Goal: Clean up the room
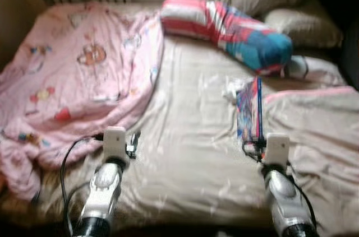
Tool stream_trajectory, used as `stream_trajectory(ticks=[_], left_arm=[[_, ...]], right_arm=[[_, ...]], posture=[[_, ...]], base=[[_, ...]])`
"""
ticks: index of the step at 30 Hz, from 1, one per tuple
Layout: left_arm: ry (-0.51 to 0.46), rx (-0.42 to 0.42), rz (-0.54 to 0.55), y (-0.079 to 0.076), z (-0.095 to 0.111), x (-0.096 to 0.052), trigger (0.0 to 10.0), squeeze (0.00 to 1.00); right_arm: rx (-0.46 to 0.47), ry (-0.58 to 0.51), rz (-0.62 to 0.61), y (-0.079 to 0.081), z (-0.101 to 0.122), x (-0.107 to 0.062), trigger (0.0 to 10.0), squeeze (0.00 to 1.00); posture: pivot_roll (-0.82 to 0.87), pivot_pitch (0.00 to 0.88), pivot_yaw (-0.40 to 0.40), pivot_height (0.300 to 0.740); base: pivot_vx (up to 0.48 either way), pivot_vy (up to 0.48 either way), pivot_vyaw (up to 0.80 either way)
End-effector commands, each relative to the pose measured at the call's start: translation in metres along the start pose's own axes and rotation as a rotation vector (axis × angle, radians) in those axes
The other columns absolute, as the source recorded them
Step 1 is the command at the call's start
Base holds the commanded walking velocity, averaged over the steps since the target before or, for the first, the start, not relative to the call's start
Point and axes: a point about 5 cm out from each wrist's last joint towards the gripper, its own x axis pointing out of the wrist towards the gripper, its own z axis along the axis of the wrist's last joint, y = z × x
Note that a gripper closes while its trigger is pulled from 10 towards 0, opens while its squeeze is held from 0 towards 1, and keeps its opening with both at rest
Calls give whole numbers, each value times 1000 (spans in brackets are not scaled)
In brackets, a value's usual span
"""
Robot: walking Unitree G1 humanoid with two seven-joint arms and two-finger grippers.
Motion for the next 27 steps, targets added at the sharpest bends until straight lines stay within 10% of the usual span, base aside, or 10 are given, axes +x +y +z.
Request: stream_trajectory(ticks=[1, 27], left_arm=[[48, 6, 19, 8, -11, -7, 10000, 0], [49, 8, 22, 11, -11, -9, 10000, 0]], right_arm=[[18, -21, -12, 1, 4, 1, 10000, 0], [30, -5, -57, -2, 4, 4, 10000, 0]], posture=[[-111, 157, 4, 729], [-102, 166, 6, 729]], base=[[0, 0, 0], [0, 0, 0]])
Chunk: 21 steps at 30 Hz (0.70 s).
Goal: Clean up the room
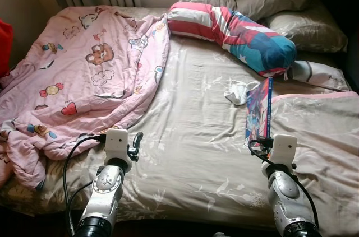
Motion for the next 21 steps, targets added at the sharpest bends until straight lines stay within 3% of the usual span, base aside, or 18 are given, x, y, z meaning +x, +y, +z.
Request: stream_trajectory(ticks=[1, 8, 21], left_arm=[[9, 2, 5, 4, -2, -2, 10000, 0], [8, 2, 0, 3, -1, -2, 10000, 0], [11, 6, -1, 3, -2, -2, 10000, 0]], right_arm=[[-23, 8, -18, -2, 2, 3, 10000, 0], [-25, 18, -21, -2, 1, 3, 10000, 0], [-27, 28, -17, -1, -1, 3, 10000, 0]], posture=[[-103, 166, 6, 724], [-103, 164, 9, 684], [-101, 153, 13, 684]], base=[[0, 0, 0], [0, 0, 0], [0, 0, 0]])
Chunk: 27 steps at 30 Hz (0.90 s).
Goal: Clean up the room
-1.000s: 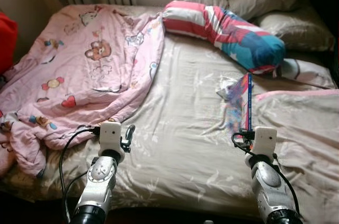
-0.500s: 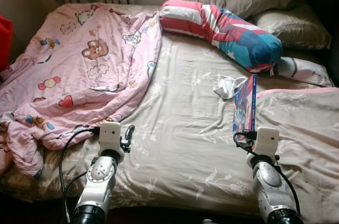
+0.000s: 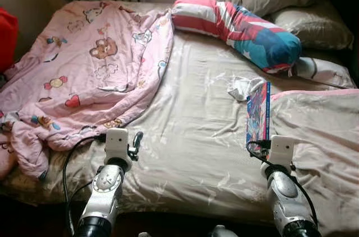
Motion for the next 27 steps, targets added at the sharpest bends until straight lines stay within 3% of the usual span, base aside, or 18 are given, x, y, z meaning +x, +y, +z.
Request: stream_trajectory(ticks=[1, 9, 27], left_arm=[[15, 4, 1, 3, -3, -3, 10000, 0], [14, 3, -5, 2, -3, -2, 10000, 0], [14, -16, -10, 2, -3, -2, 10000, 0]], right_arm=[[-5, -23, -1, 0, 6, 2, 10000, 0], [-3, -2, 0, 2, 5, 4, 10000, 0], [46, -22, -13, 1, 8, 4, 10000, 0]], posture=[[-101, 153, 13, 684], [-103, 137, 17, 645], [-98, 150, 14, 645]], base=[[0, 0, 0], [0, 0, 0], [0, 0, -31]])
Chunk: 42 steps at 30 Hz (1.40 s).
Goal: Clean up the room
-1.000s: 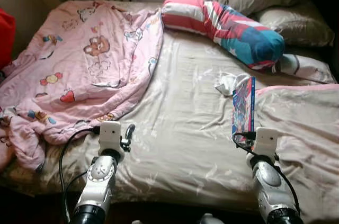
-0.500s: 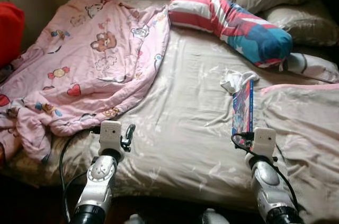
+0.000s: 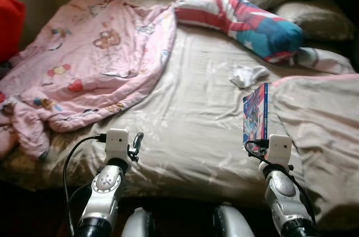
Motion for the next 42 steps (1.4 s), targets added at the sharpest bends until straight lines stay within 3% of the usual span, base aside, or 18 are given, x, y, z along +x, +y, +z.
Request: stream_trajectory(ticks=[1, 18, 27, 42], left_arm=[[35, -12, 17, 5, -8, -5, 10000, 0], [33, -18, 11, 4, -6, -3, 10000, 0], [32, -22, 9, 4, -6, -3, 10000, 0], [36, -18, 13, 6, -9, -6, 10000, 0]], right_arm=[[17, -45, 15, 5, 11, 4, 10000, 0], [8, -67, 48, 9, 14, 4, 10000, 0], [-67, -68, 90, 15, 14, 3, 10000, 0], [-23, -46, 39, 9, 11, 4, 10000, 0]], posture=[[-98, 150, 14, 645], [-97, 163, 15, 645], [-99, 164, 13, 645], [-99, 150, 13, 645]], base=[[0, 0, -550], [0, 0, -33], [187, 0, 156], [247, 0, 65]])
